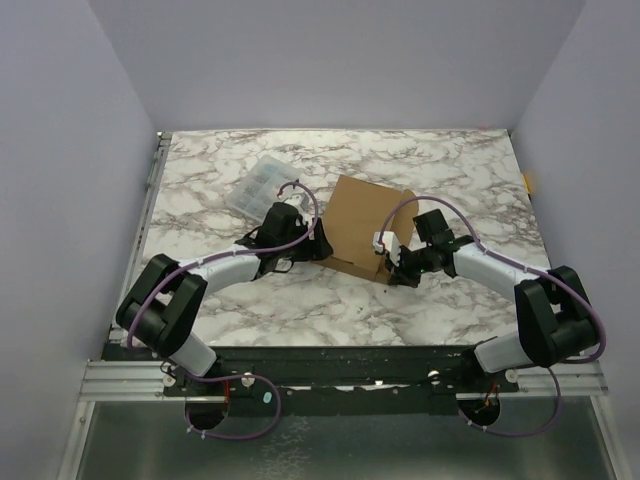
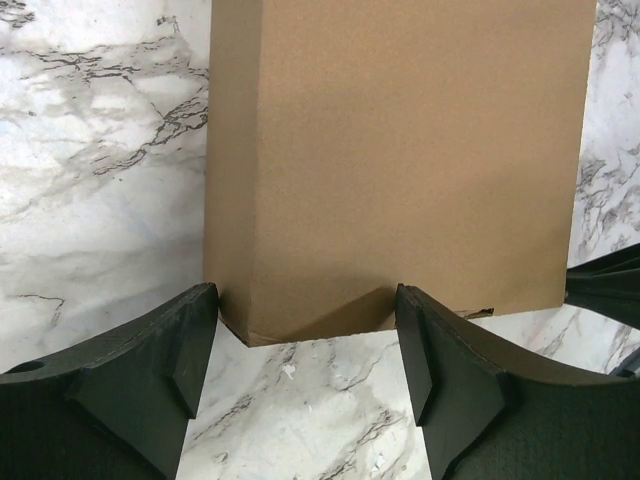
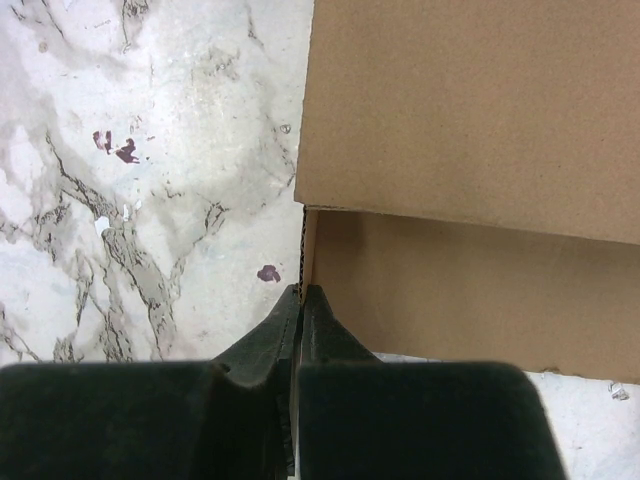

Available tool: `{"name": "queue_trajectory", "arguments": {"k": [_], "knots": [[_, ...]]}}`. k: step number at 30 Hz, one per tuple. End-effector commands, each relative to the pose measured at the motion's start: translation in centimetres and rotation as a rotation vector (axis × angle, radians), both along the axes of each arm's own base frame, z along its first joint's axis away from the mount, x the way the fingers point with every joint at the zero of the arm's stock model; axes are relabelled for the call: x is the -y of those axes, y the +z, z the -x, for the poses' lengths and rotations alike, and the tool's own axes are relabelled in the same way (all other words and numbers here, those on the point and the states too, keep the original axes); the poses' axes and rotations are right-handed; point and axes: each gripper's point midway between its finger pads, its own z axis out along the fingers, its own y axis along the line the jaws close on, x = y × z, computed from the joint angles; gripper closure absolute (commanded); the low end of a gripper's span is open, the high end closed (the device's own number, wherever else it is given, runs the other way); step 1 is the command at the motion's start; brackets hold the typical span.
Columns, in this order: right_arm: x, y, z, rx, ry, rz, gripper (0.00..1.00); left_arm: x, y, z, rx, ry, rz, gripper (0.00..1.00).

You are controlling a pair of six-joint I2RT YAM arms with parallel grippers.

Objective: Fold the paper box
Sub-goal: Close the paper box at the center of the board.

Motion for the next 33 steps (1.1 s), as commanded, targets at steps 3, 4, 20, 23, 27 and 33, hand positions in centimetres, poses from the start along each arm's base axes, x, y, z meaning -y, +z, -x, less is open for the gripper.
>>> {"name": "queue_trajectory", "arguments": {"k": [3, 4, 20, 23, 27, 33], "knots": [[0.2, -0.2, -0.3, 0.018, -0.03, 0.016, 1.0, -0.5, -1.7, -0.1, -0.033, 0.007, -0.052, 0.25], [0.3, -0.3, -0.3, 0.014, -0.042, 0.019, 1.0, -0.6, -2.2, 0.0, -0.041, 0.007, -0.061, 0.25], [0.3, -0.4, -0.3, 0.011, -0.073, 0.026, 1.0, -0.3, -3.9, 0.3, -0.086, -0.018, -0.075, 0.28], [-0.1, -0.3, -0.6, 0.0, -0.072, 0.027, 1.0, -0.1, -4.0, 0.5, -0.093, -0.027, -0.066, 0.28], [-0.7, 0.2, -1.1, -0.006, -0.078, 0.019, 1.0, 0.2, -4.0, 0.7, -0.1, -0.041, -0.048, 0.29], [-1.4, 1.4, -2.0, -0.002, -0.082, 0.003, 1.0, 0.7, -4.4, 1.2, -0.114, -0.063, -0.045, 0.3]]}}
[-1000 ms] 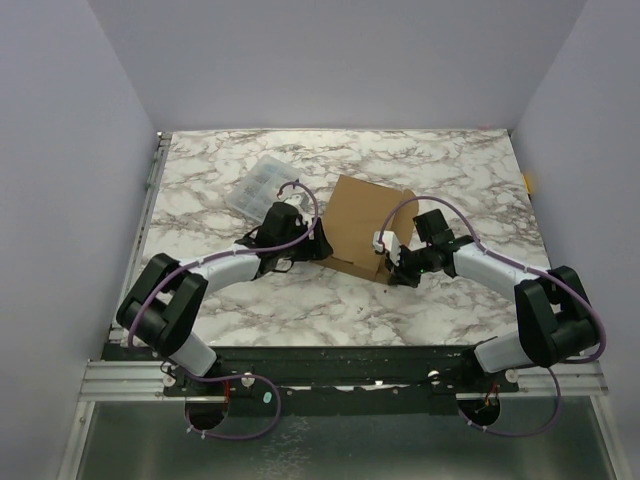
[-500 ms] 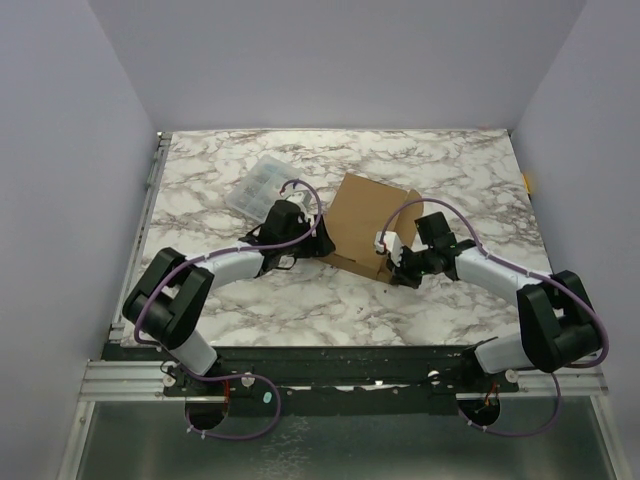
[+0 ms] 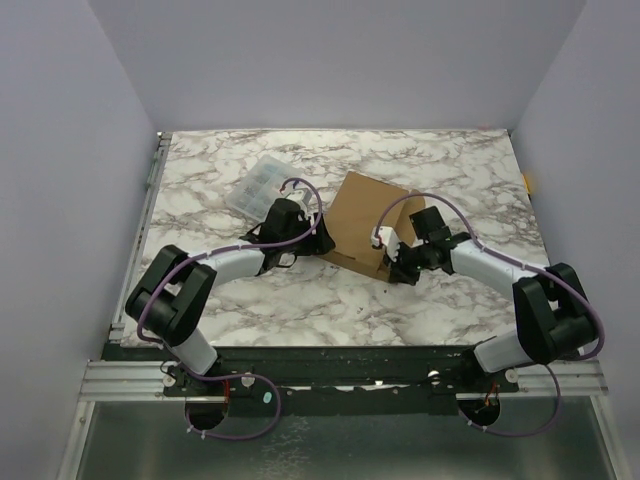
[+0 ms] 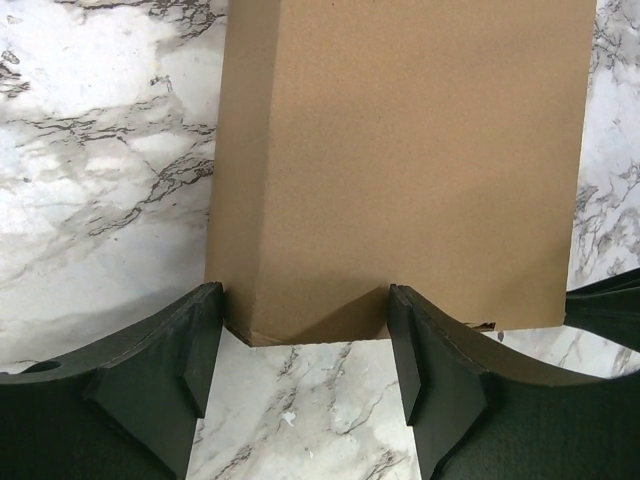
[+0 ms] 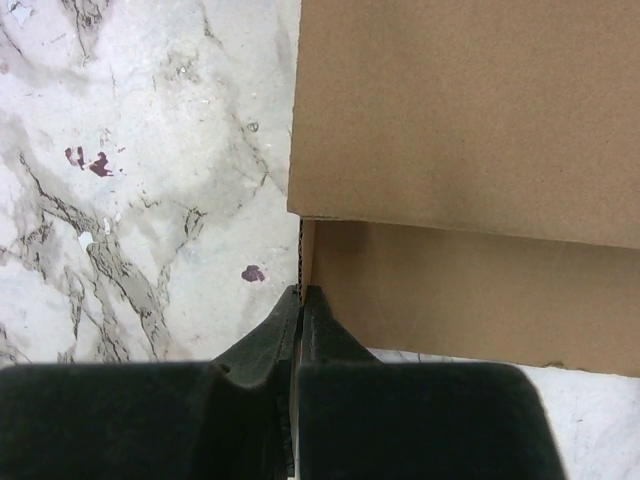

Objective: Fold the paper box
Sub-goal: Close the paper box at the center of the board.

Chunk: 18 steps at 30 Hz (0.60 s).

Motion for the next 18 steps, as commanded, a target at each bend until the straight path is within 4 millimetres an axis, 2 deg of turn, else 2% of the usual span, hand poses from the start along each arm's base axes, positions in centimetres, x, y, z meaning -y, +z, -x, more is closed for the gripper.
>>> {"name": "queue_trajectory", "arguments": {"k": [1, 11, 18], "knots": [[-1.7, 1.5, -1.4, 0.027, 0.011, -0.037, 1.0, -0.2, -4.0, 3.0, -0.138, -0.057, -0.064, 0.3], [-3.2, 2.4, -1.5, 0.048, 0.048, -0.035, 1.0, 0.6, -4.6, 3.6, -0.144, -0.082, -0.075, 0.31], [-3.5, 2.9, -2.3, 0.06, 0.032, -0.028, 1.0, 0.8, -4.7, 3.7, -0.142, -0.087, -0.084, 0.32]]}}
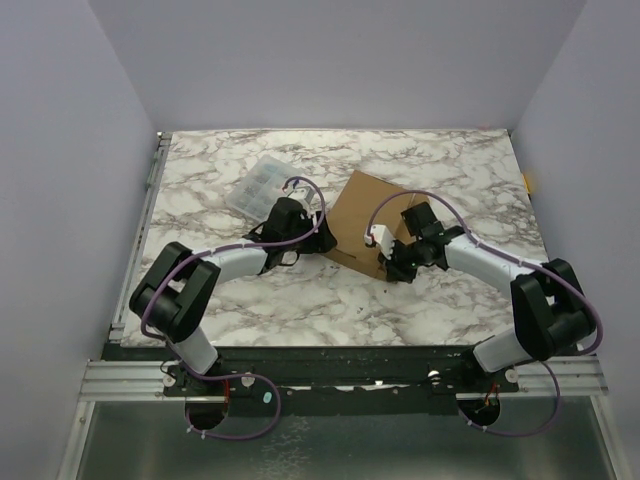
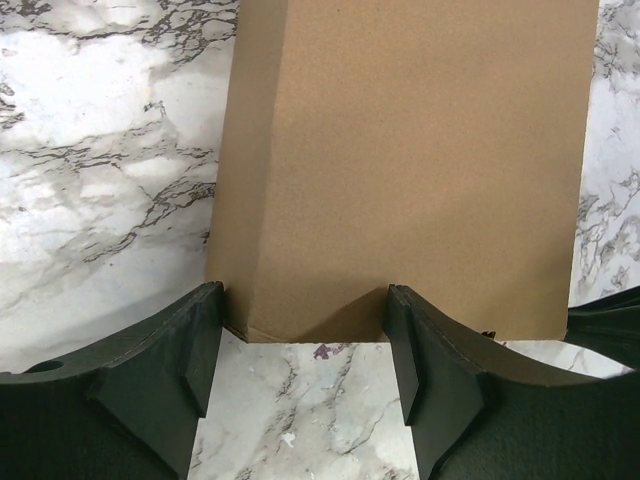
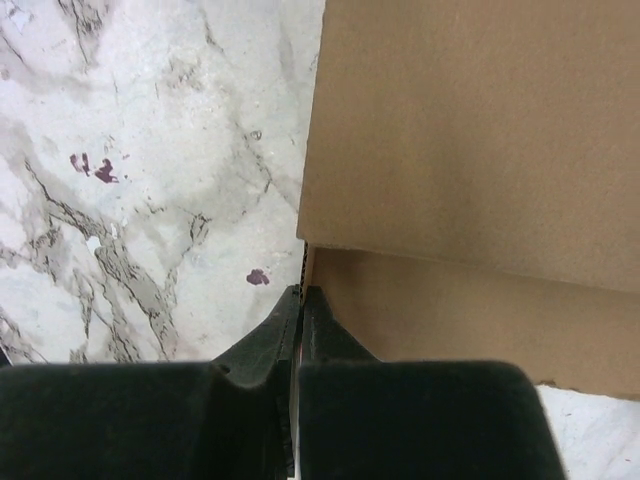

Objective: Fold the paper box
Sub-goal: Close the paper box at the center of the board.

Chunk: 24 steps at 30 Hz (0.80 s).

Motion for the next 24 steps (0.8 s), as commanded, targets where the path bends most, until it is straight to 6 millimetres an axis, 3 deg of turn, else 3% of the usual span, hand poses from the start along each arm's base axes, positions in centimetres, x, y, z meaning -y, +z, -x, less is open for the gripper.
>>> {"name": "queue_trajectory", "arguments": {"k": [1, 12, 16, 24], "knots": [[-3.2, 2.6, -2.4, 0.081, 0.026, -0.1, 1.0, 0.4, -4.8, 4.4, -0.168, -0.086, -0.089, 0.32], [-3.4, 1.7, -2.4, 0.008, 0.007, -0.067, 1.0, 0.5, -5.2, 4.5, -0.168, -0.092, -0.11, 0.31], [-2.5, 1.6, -1.7, -0.003, -0.008, -0.032, 0.81, -0.2, -5.5, 4.3, -0.174, -0.076, -0.124, 0.31], [-1.9, 4.8, -1.5, 0.041, -0.068, -0.055, 0.48, -1.0, -4.9, 3.6, -0.16, -0.059, -0.124, 0.29]]}}
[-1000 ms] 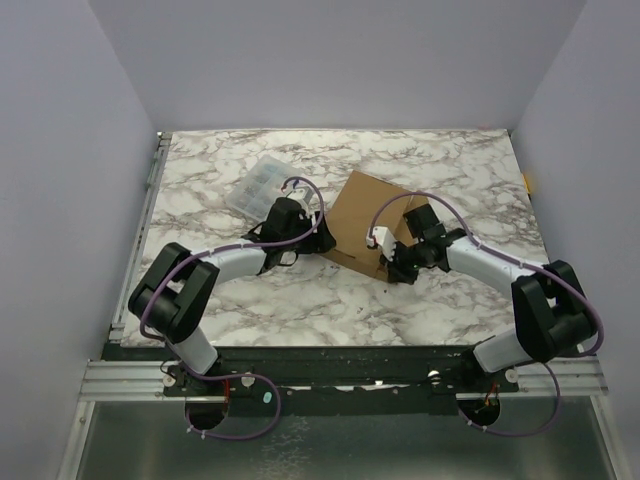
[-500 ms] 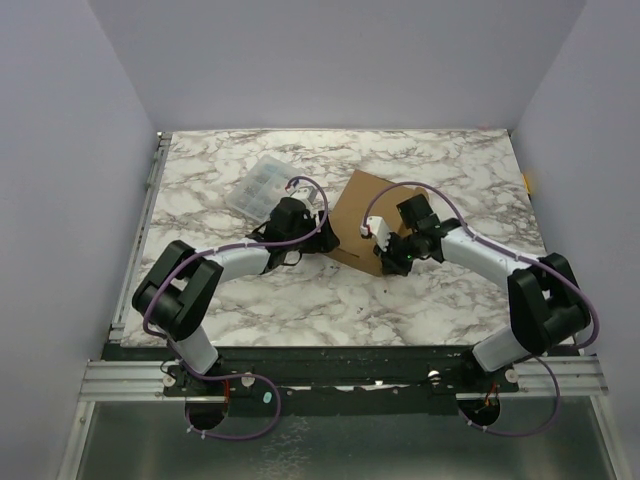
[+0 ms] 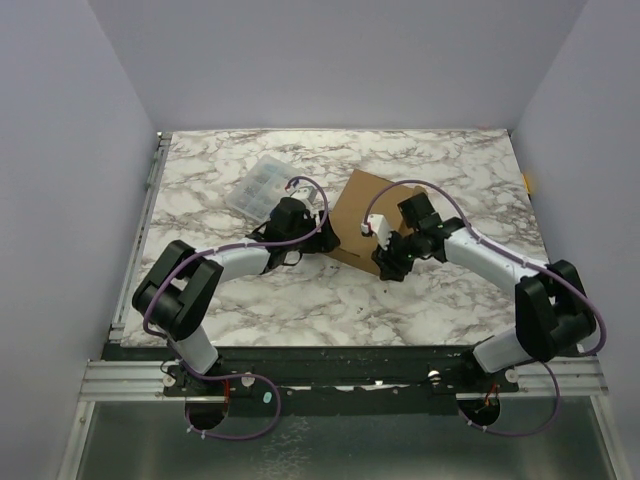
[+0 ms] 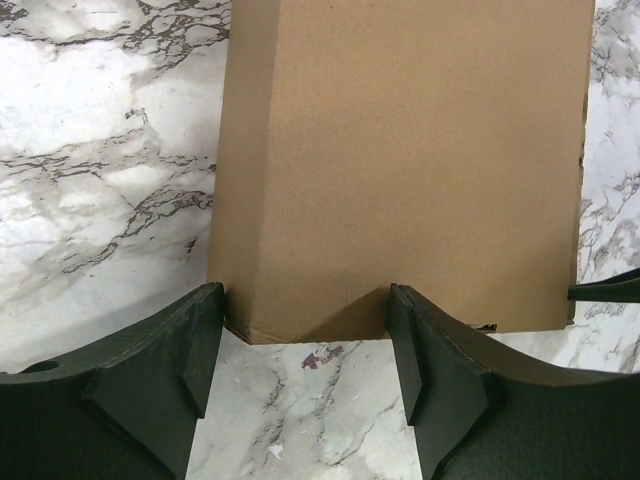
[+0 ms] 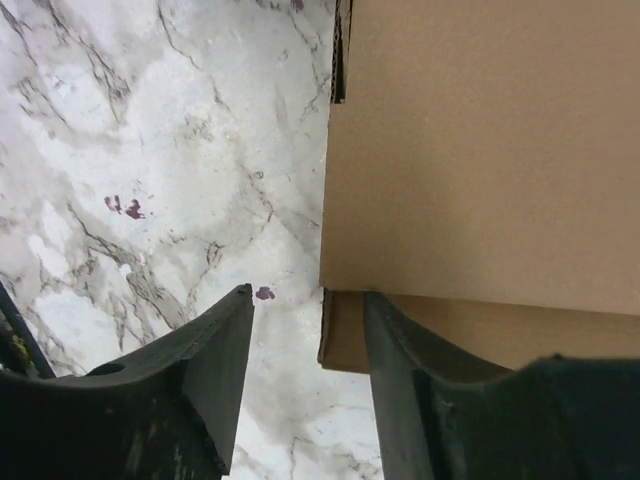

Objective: Fold the paper box
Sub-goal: Close the paper box at the center of the board.

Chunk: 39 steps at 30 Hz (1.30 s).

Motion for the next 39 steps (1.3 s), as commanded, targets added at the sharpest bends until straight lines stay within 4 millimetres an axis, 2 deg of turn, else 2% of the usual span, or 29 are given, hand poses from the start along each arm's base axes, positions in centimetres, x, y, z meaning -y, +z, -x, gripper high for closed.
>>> {"name": "queue_trajectory", "arguments": {"k": [1, 5, 7, 10, 13, 15, 18, 19, 21, 23, 25, 27, 29, 33, 36, 39], "knots": [[-0.5, 3.1, -0.6, 0.065, -0.026, -0.047, 0.44, -1.7, -4.8, 3.7, -0.168, -0.056, -0.124, 0.28], [0.2, 6.0, -1.0, 0.099, -0.065, -0.096, 0.33, -2.3, -4.9, 3.1, -0.164, -0.061, -0.149, 0.27], [1.7, 8.0, -2.3, 0.126, -0.134, -0.156, 0.32, -2.4, -4.6, 2.6, -0.157, -0.07, -0.159, 0.26], [6.3, 10.0, -6.2, 0.165, -0.309, -0.255, 0.37, -2.9, -3.3, 1.3, -0.123, -0.076, -0.179, 0.25], [11.7, 10.4, -10.6, 0.223, -0.515, -0.327, 0.4, -3.4, -0.8, -0.3, -0.067, -0.077, -0.204, 0.23], [14.2, 10.5, -13.5, 0.264, -0.608, -0.391, 0.43, -3.9, 1.1, -1.5, -0.023, -0.068, -0.212, 0.22], [16.2, 9.4, -18.9, 0.353, -0.661, -0.377, 0.68, -5.3, 3.2, -2.9, 0.019, -0.02, -0.226, 0.21], [16.5, 9.0, -20.6, 0.348, -0.667, -0.377, 0.76, -5.9, 3.8, -3.0, 0.031, 0.006, -0.232, 0.22], [16.3, 7.3, -23.3, 0.28, -0.66, -0.394, 0.84, -7.3, 4.6, -2.9, 0.051, 0.069, -0.242, 0.23], [15.9, 6.4, -25.5, 0.23, -0.664, -0.422, 0.87, -8.4, 5.3, -2.1, 0.063, 0.117, -0.236, 0.25], [16.0, 5.4, -27.7, 0.252, -0.694, -0.4, 0.88, -9.0, 5.6, -0.7, 0.052, 0.148, -0.199, 0.3], [16.3, 5.1, -29.7, 0.282, -0.719, -0.4, 0.89, -8.5, 5.1, 1.2, 0.006, 0.153, -0.118, 0.41], [15.8, 4.9, -31.2, 0.294, -0.696, -0.418, 0.89, -7.4, 3.8, 3.0, -0.057, 0.14, -0.012, 0.47], [13.1, 2.7, -31.9, 0.219, -0.616, -0.42, 0.9, -4.7, 1.8, 4.7, -0.12, 0.15, 0.154, 0.58], [11.2, 1.8, -30.7, 0.135, -0.549, -0.465, 0.9, -2.2, 0.1, 4.8, -0.156, 0.119, 0.158, 0.59], [10.7, 0.5, -29.7, 0.111, -0.522, -0.435, 0.91, -1.0, -1.4, 3.7, -0.173, 0.134, 0.164, 0.59]]}}
